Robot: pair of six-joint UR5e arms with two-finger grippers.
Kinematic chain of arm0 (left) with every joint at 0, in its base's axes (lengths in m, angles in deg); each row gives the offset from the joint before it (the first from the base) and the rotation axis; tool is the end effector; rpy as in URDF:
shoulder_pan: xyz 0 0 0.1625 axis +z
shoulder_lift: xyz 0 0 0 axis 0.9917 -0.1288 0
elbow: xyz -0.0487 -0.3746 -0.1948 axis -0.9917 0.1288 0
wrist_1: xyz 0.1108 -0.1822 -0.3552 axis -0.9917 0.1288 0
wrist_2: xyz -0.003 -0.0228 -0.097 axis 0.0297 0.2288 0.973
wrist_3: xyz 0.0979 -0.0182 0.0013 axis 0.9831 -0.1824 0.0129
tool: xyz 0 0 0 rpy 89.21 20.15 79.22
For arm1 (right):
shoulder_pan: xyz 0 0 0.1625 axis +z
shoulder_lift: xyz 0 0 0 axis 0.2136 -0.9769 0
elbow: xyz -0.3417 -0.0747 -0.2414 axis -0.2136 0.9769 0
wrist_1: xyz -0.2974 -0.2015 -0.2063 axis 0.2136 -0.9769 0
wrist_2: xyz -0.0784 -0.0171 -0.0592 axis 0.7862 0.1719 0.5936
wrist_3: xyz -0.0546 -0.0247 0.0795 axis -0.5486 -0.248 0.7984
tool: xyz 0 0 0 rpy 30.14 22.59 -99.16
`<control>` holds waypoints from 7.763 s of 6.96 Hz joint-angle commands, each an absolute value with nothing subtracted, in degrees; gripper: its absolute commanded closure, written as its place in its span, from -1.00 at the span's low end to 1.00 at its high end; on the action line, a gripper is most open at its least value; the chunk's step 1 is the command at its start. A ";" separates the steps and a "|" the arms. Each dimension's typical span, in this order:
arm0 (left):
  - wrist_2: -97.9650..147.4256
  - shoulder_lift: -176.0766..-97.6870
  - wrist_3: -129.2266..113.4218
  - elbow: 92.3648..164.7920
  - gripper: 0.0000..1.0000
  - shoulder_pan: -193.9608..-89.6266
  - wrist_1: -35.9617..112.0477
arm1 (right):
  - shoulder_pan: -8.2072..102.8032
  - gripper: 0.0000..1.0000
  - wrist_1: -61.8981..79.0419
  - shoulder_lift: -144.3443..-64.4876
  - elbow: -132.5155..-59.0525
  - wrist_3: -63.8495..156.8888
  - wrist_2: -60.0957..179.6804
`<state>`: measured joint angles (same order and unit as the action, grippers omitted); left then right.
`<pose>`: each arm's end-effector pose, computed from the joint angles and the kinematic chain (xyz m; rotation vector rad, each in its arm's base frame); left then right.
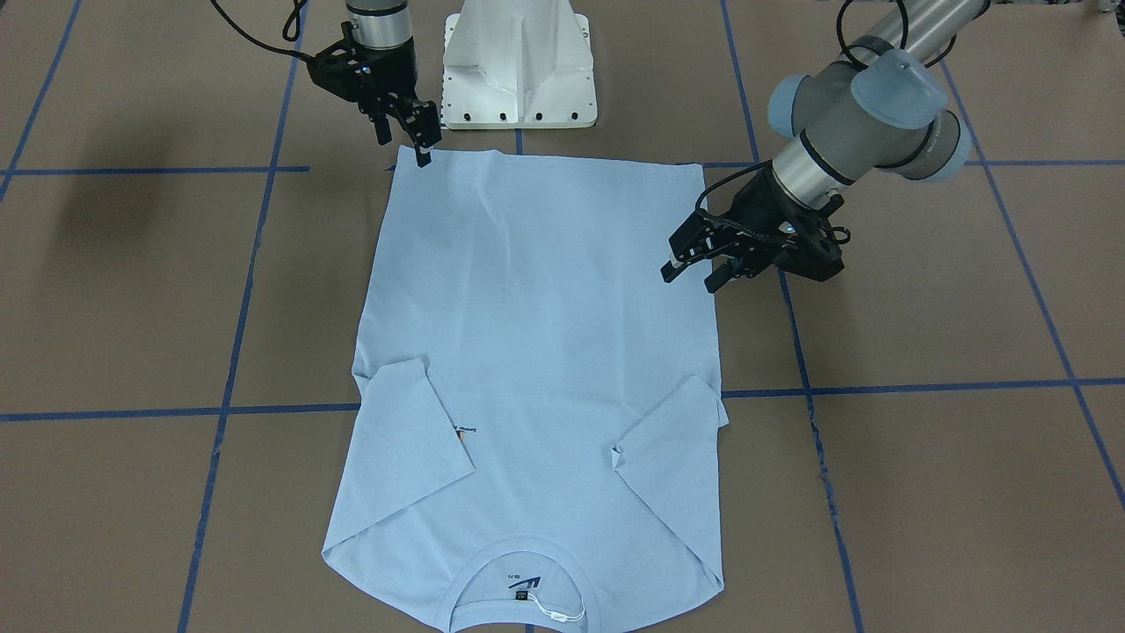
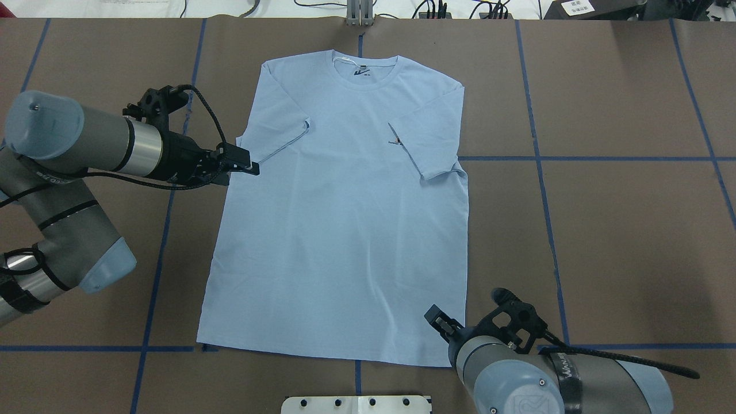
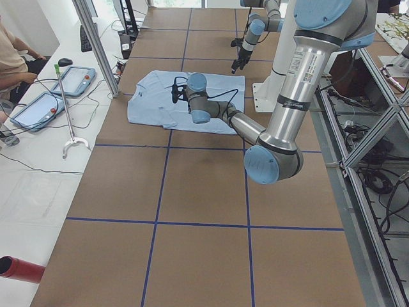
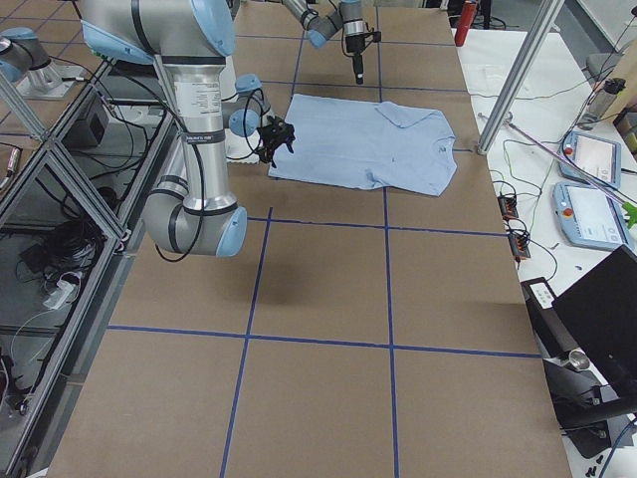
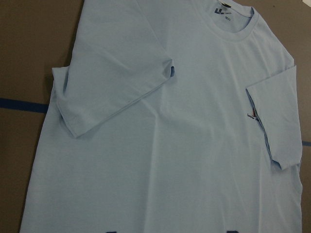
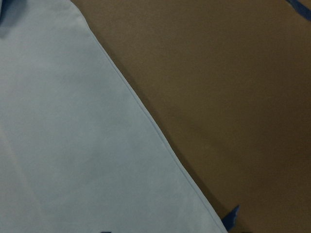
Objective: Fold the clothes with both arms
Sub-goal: 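Move both grippers to the shirt hem corners nearest the robot, then grasp both hem corners with the left and right grippers, then lift the hem with both grippers and fold it toward the collar, then lay the hem down near the collar and open both grippers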
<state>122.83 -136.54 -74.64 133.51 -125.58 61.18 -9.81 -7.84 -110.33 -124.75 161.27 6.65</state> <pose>0.3855 -0.4741 0.3240 0.1538 1.3306 -0.1724 -0.5080 -0.1796 0.2942 -0.0315 -0.8039 0.8143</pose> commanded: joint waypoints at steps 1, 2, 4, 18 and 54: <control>122.82 -136.45 -74.56 133.32 -0.63 -125.49 61.25 | -12.76 -0.71 -7.85 -110.54 -122.77 162.73 6.53; 122.82 -136.45 -74.65 133.32 -0.65 -125.49 61.25 | -13.29 -0.67 -7.76 -110.55 -121.80 162.73 6.44; 122.82 -136.01 -74.30 133.32 -0.66 -125.49 61.33 | -13.30 -0.07 -7.76 -110.55 -122.05 162.73 6.18; 96.27 -116.50 -88.45 153.97 -0.43 -94.29 41.04 | -10.75 1.00 -8.11 -112.04 -128.74 162.29 5.56; 95.66 -152.09 -67.18 110.21 0.42 -128.39 53.68 | 35.22 -0.54 15.27 -71.96 -61.15 113.60 -14.57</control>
<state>95.78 -152.09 -67.15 110.40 -128.31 53.18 35.22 15.27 -72.45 -61.83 113.88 -14.66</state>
